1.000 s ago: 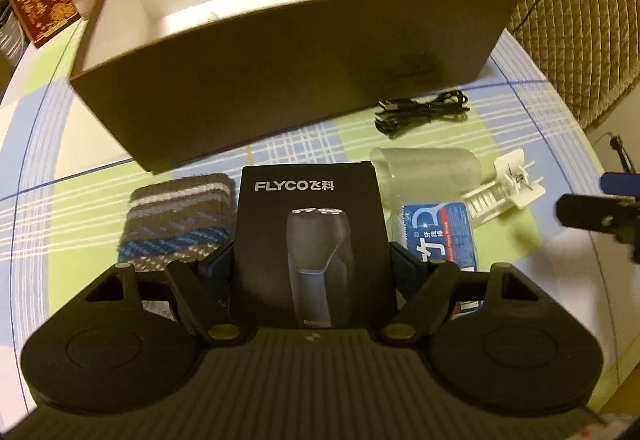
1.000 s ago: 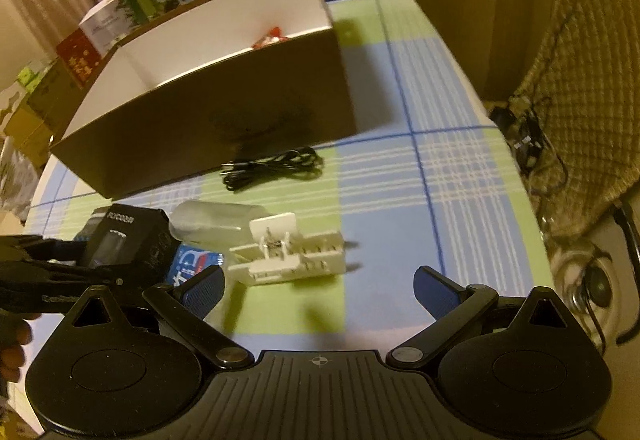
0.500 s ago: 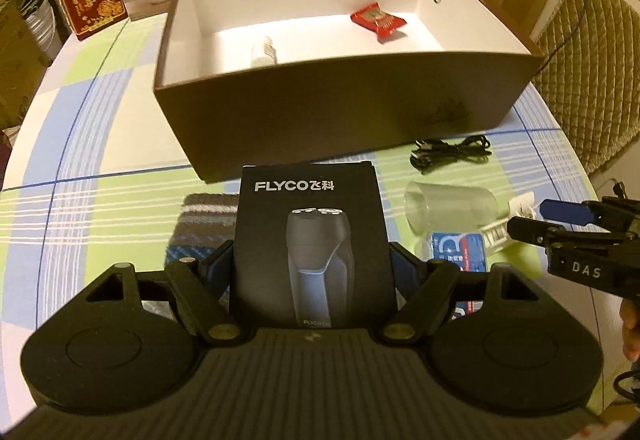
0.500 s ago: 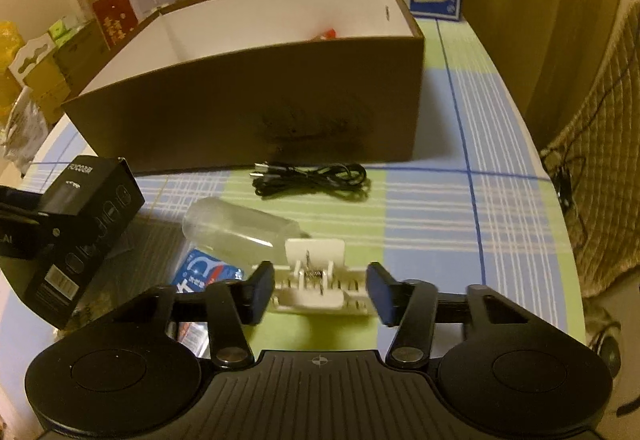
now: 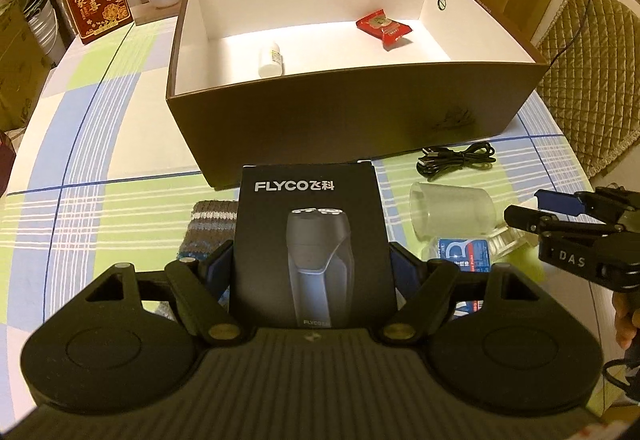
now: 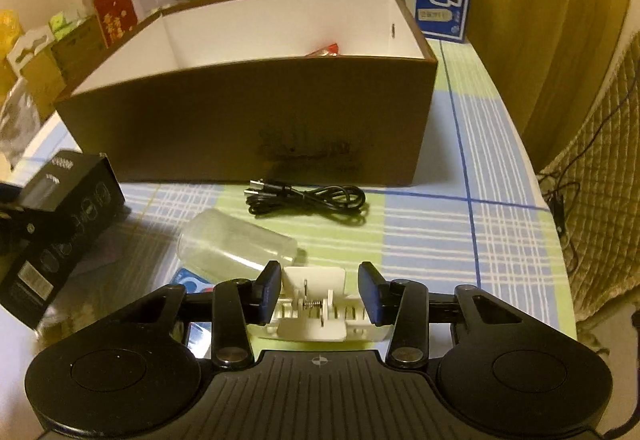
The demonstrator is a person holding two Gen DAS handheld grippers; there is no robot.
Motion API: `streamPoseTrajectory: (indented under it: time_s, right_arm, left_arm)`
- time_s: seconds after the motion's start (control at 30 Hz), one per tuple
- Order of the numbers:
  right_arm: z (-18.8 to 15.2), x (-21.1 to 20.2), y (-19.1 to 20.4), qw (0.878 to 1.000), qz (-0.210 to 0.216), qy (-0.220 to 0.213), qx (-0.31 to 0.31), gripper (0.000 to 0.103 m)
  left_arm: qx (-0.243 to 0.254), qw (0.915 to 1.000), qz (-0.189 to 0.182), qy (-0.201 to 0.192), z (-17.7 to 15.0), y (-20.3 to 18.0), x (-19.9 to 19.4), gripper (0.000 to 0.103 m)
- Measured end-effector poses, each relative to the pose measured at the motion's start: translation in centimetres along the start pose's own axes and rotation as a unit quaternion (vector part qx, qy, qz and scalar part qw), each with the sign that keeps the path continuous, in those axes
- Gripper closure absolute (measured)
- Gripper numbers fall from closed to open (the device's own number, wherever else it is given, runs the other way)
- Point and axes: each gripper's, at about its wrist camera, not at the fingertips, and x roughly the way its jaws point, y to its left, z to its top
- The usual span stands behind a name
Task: Organize objects
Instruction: 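Grasp the black FLYCO box with the left tool while the right tool grasps the white clip, then lower both held items into the brown box and open both tools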
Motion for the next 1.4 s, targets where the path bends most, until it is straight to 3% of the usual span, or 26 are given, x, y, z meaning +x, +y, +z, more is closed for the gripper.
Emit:
streamPoseTrajectory:
  time_s: [0.03, 0.07, 0.47, 0.87, 1.1, 1.4]
  right_arm:
    - [-0.1, 0.0, 0.1, 1.0, 0.0, 0.0, -0.001, 0.064]
    - [-0.1, 0.1, 0.1, 1.0, -0.001, -0.001, -0.003, 0.071]
    - [0.8, -4.0, -0.2, 1.0, 0.014, -0.021, 0.011, 0.071]
    - [8.2, -8.0, -0.1, 0.993, 0.077, -0.091, 0.024, 0.071]
    - [14.4, -6.5, 0.5, 0.988, 0.092, -0.124, 0.022, 0.071]
    - [19.2, -0.8, 0.2, 0.99, 0.075, -0.104, 0.05, 0.071]
  left_arm:
    - [0.0, 1.0, 0.0, 0.0, 0.0, 0.0, 0.0, 0.027]
    - [0.0, 1.0, 0.0, 0.0, 0.0, 0.0, 0.0, 0.027]
    - [-0.003, 0.9998, -0.004, -0.021, 0.8, 0.5, -2.0, 0.027]
    - [-0.011, 0.9968, -0.014, -0.078, 5.2, 1.0, -5.3, 0.027]
    - [-0.019, 0.9942, -0.023, -0.103, 10.4, 1.4, -4.6, 0.027]
    - [-0.028, 0.9947, -0.013, -0.098, 16.5, 1.1, -0.8, 0.027]
